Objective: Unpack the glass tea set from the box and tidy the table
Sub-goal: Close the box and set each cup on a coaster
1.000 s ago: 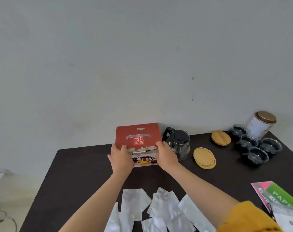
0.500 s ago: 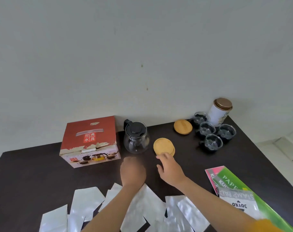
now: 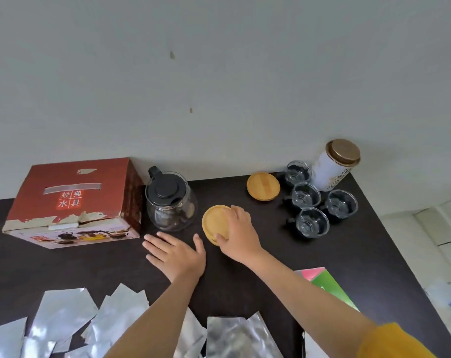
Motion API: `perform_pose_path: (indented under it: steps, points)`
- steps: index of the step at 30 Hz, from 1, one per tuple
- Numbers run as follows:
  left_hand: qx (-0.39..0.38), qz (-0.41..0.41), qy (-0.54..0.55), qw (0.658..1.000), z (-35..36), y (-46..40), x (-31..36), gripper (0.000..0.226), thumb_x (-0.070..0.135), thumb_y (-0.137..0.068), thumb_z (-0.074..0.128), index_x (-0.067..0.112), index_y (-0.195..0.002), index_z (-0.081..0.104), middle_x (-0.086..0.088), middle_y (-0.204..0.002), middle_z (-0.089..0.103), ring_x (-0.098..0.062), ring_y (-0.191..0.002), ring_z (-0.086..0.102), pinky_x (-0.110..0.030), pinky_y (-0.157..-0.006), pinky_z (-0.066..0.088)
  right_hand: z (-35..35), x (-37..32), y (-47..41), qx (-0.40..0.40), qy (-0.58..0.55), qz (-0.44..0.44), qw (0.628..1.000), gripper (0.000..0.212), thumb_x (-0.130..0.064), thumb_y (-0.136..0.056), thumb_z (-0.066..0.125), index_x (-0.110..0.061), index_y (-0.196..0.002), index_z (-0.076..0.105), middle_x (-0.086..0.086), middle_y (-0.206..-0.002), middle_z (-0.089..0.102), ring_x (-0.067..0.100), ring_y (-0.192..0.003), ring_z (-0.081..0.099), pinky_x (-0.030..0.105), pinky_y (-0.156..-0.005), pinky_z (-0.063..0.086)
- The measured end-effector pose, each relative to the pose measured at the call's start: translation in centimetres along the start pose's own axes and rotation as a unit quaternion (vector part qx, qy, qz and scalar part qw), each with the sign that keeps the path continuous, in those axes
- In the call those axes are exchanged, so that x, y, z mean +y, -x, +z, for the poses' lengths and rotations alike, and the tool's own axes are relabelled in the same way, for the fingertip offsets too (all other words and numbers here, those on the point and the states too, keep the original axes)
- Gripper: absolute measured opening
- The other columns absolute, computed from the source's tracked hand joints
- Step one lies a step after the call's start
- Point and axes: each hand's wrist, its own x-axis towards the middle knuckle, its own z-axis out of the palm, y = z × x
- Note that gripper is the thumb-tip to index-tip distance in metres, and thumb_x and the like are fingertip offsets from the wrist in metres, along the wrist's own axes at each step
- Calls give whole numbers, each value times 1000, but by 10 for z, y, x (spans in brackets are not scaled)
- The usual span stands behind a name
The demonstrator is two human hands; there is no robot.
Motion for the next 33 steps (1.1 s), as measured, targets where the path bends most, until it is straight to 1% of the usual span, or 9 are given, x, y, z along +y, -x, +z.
perform_pose_path:
  steps: [3,5,11,16,20,24,29,31,33]
  points:
    - [1,-3,-16,1000,4,-2,0,98,61,-83,41,-10,-144,13,-35,-151,5,-46,-141,2,-56,-111,14,8,-2,-15,-42,6,20,999,95,-54,-74,70,-18,-147,21,12,-154,18,32,-141,17,44,-114,26]
    - [1,-2,-25,1000,6,-3,-1,98,61,-83,39,-10,-144,13,-34,-151,5,-46,-141,2,-56,-111,15,13,-2,-20,-51,12,23,998,103,-57,-70,72,-18,-148,17,12,-153,18,31,-140,17,43,-114,25]
    - [6,0,-27,1000,6,-4,-3,97,62,-82,32,-9,-145,11,-33,-152,4,-45,-141,1,-56,-112,14,1,8,-21,-12,-44,34,998,103,-45,-69,76,-20,-148,15,5,-148,20,25,-137,20,39,-101,42]
    - [8,2,-21,1000,3,-3,-3,98,64,-80,27,-8,-145,10,-32,-152,4,-44,-142,0,-56,-112,13,-32,40,-13,-42,-27,79,996,108,-32,-67,76,-20,-150,9,6,-148,17,27,-138,22,42,-99,43]
    - [10,3,-22,1000,1,-3,-3,96,61,-84,34,-8,-145,10,-32,-152,4,-44,-142,0,-56,-112,13,-46,58,-14,-76,35,90,992,108,-29,-66,77,-18,-150,9,6,-144,21,26,-135,27,38,-94,44]
    - [6,0,-24,1000,-1,-2,-3,97,61,-84,39,-8,-145,9,-31,-153,2,-43,-142,-1,-55,-113,12,-48,66,-16,-91,55,89,990,110,-27,-66,77,-15,-151,8,8,-147,23,28,-139,22,40,-101,41]
    - [10,-2,-27,1000,0,-3,-3,97,60,-84,43,-8,-145,11,-32,-152,5,-44,-142,2,-56,-112,14,-44,70,-16,-117,55,90,988,111,-30,-70,80,-16,-152,7,11,-158,9,30,-146,10,43,-114,27]
    - [10,-4,-26,1000,-1,-3,-2,96,59,-84,44,-8,-145,13,-31,-152,6,-44,-142,3,-56,-112,14,-48,69,-17,-109,48,85,989,110,-34,-68,83,-15,-151,13,10,-156,15,30,-143,17,44,-112,30]
    - [12,-3,-22,1000,-1,-3,-2,96,59,-84,45,-8,-145,14,-31,-152,7,-44,-142,4,-56,-112,15,-55,67,-22,-71,57,64,994,100,-36,-68,81,-15,-147,23,7,-148,28,28,-135,29,43,-103,40]
